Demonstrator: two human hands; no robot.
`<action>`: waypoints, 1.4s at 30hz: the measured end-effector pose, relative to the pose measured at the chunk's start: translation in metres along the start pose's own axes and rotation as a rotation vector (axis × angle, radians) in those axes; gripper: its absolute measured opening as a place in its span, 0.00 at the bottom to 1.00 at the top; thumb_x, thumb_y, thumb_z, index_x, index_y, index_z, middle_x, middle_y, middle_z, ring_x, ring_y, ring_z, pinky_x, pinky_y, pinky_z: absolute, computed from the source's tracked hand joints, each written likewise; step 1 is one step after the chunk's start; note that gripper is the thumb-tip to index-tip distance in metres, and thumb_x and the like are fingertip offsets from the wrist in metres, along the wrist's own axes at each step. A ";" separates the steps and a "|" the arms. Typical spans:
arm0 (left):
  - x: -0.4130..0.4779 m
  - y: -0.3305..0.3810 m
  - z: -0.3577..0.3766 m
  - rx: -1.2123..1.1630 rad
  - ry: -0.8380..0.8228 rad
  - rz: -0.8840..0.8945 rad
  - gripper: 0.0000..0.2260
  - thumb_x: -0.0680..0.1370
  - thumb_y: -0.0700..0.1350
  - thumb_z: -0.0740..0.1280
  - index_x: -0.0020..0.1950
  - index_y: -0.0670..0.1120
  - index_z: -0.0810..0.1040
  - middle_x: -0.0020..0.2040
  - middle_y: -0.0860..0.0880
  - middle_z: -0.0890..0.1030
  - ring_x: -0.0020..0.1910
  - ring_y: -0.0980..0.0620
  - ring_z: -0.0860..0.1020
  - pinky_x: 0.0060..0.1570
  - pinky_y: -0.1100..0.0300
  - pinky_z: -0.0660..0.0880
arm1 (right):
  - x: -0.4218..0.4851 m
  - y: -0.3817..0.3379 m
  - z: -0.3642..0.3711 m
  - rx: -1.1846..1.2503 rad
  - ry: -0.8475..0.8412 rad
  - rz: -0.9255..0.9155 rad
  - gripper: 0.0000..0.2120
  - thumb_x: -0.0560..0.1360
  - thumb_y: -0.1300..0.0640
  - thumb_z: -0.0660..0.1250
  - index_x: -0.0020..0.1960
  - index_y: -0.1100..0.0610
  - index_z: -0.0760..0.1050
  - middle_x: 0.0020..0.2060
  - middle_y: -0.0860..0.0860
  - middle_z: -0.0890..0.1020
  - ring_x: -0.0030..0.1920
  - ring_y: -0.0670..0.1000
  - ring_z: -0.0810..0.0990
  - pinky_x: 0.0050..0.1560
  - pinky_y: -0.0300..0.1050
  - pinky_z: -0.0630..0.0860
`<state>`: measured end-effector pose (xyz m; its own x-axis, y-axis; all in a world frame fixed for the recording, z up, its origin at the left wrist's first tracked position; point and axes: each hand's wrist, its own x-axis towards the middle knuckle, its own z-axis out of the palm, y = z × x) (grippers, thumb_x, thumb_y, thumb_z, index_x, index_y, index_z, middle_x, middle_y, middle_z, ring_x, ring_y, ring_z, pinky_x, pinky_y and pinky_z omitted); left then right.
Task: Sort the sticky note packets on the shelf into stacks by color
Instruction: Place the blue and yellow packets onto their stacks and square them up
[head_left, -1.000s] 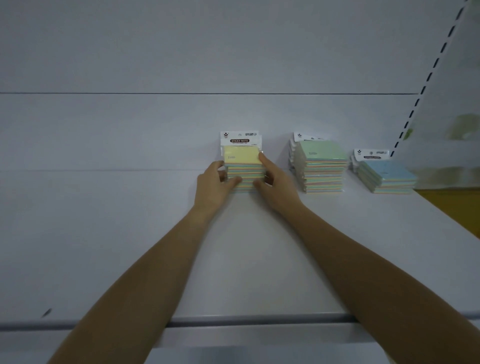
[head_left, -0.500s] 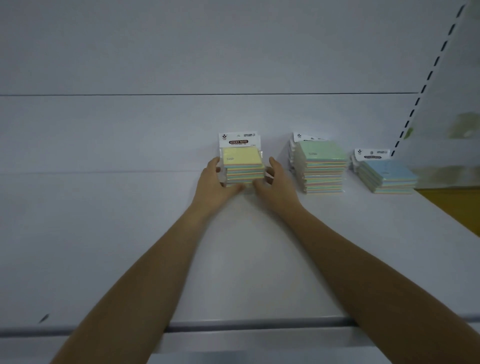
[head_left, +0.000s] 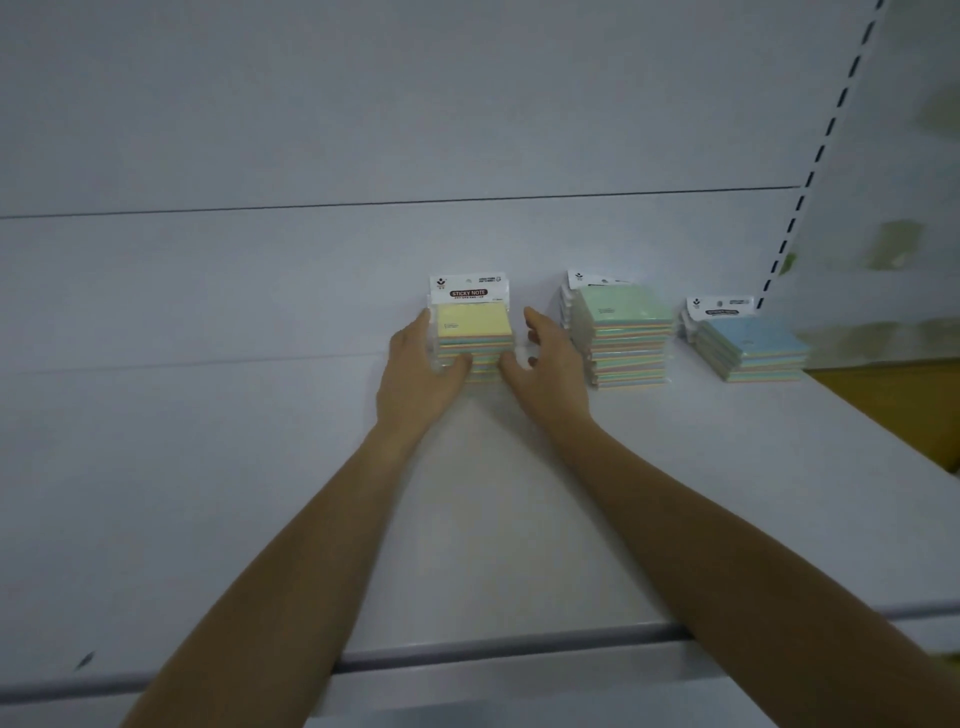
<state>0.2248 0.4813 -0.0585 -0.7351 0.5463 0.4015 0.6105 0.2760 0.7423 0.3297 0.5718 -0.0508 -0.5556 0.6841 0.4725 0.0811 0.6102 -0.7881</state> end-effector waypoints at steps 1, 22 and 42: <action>-0.003 0.005 -0.001 0.017 0.053 -0.007 0.25 0.71 0.52 0.66 0.66 0.46 0.68 0.66 0.45 0.73 0.67 0.46 0.69 0.63 0.49 0.70 | -0.001 -0.003 -0.002 -0.015 0.032 -0.030 0.21 0.72 0.63 0.64 0.65 0.62 0.69 0.61 0.57 0.76 0.62 0.55 0.73 0.64 0.44 0.68; -0.018 0.124 0.118 -0.268 -0.107 -0.178 0.20 0.79 0.48 0.59 0.71 0.47 0.64 0.65 0.46 0.76 0.62 0.47 0.75 0.66 0.50 0.70 | 0.032 0.094 -0.133 0.281 -0.198 0.166 0.21 0.76 0.59 0.62 0.69 0.55 0.66 0.62 0.56 0.77 0.58 0.51 0.77 0.66 0.50 0.71; -0.018 0.108 0.141 -0.292 -0.179 -0.141 0.25 0.79 0.41 0.57 0.74 0.39 0.53 0.71 0.42 0.68 0.70 0.46 0.68 0.71 0.48 0.64 | 0.033 0.105 -0.129 0.079 -0.241 0.047 0.30 0.74 0.67 0.59 0.74 0.55 0.54 0.63 0.53 0.75 0.61 0.54 0.76 0.60 0.43 0.70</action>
<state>0.3459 0.6130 -0.0613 -0.7271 0.6558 0.2028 0.3778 0.1356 0.9159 0.4261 0.7099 -0.0671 -0.7348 0.5902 0.3342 0.0523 0.5406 -0.8397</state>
